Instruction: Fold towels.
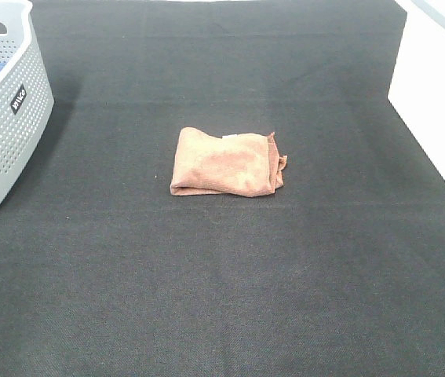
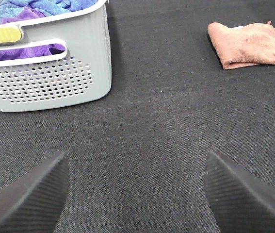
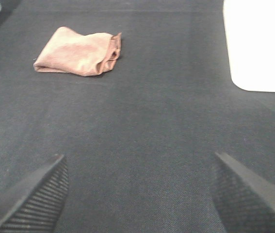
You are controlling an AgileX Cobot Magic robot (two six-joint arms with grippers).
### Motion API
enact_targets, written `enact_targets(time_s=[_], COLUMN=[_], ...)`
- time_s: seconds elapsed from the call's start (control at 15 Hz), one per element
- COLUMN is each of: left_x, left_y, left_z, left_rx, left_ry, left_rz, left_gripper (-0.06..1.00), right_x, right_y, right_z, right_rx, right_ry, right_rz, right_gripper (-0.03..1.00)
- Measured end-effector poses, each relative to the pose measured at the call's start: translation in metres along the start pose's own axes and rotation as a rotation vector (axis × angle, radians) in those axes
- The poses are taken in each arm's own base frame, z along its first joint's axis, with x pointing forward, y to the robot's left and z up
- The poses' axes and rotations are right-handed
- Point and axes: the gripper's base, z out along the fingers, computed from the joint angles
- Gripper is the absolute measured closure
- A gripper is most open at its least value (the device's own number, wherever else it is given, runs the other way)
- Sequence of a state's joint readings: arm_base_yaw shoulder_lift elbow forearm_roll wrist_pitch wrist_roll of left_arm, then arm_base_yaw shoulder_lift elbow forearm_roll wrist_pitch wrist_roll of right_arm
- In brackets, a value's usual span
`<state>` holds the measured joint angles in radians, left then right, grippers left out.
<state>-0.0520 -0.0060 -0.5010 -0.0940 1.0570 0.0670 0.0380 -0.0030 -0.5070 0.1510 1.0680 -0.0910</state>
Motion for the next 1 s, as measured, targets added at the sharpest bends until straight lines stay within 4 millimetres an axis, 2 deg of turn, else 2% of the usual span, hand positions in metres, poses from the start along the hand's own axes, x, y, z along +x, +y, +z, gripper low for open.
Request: enact_targets(time_s=[1.0], left_x=[0.0], left_y=[0.0], left_z=[0.0], left_rx=[0.0], left_ry=[0.0], left_rz=[0.0], left_gripper=[0.21], right_x=[-0.0003], right_y=[0.0009], right_z=[0.0006], right_rx=[0.035], right_ry=[-0.003], right_rz=[0.025], right_gripper=[0.21])
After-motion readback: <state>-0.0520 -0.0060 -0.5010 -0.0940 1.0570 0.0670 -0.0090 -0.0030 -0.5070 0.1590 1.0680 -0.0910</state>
